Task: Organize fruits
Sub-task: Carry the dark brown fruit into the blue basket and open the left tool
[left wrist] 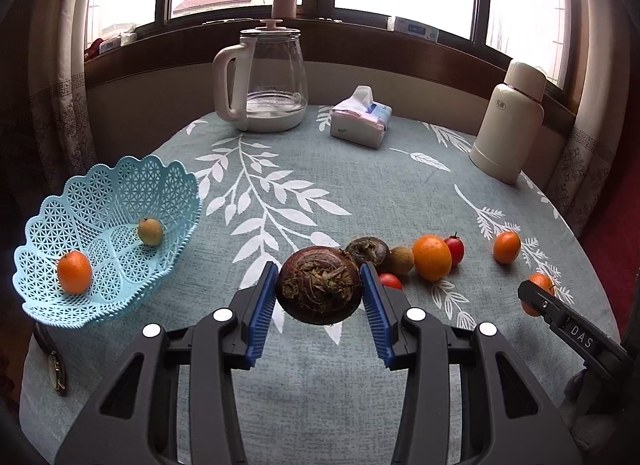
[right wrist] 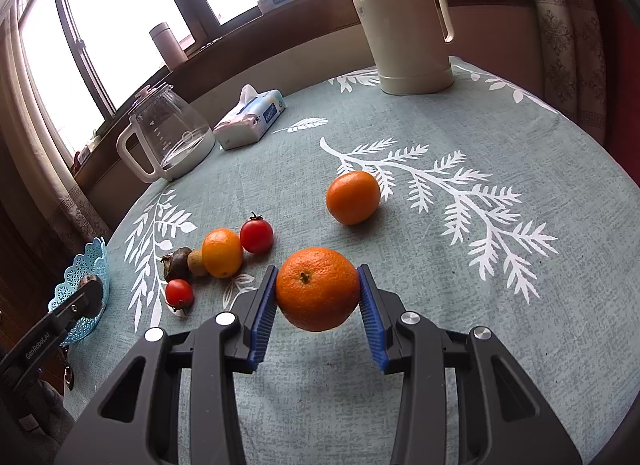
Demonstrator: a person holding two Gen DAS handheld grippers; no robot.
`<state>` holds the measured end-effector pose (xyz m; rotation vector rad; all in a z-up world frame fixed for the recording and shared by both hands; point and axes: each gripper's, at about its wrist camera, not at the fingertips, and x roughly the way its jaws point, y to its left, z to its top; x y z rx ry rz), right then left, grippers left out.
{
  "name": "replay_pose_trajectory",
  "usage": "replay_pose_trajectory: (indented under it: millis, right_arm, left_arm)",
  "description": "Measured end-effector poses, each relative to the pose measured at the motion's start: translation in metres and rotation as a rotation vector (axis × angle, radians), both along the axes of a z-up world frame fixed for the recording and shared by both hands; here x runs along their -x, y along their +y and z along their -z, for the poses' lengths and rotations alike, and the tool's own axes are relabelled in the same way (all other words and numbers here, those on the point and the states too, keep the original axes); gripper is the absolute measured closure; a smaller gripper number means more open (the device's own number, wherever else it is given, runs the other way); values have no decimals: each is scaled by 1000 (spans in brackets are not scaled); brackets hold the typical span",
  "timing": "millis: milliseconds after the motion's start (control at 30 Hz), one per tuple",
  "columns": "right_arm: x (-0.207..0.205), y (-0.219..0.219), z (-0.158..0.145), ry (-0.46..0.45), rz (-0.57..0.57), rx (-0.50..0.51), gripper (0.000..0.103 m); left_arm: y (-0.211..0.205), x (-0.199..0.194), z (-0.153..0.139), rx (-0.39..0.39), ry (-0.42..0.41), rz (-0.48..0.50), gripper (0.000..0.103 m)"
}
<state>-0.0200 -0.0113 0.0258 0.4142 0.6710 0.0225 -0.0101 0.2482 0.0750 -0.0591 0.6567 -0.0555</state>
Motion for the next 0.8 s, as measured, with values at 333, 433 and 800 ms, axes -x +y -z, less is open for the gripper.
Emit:
replay_pose_trajectory:
  millis: [333, 433, 800]
  right_arm:
    - [-1, -1, 0, 2, 0, 5, 63]
    - [-1, 0, 0, 3, 2, 7, 63]
    - [-3, 1, 1, 7, 6, 19, 63]
  left_arm:
    - [49, 3, -17, 12, -52, -134, 59]
    - [66, 3, -18, 12, -58, -179, 59]
    - [119, 5, -20, -9, -76, -313, 59]
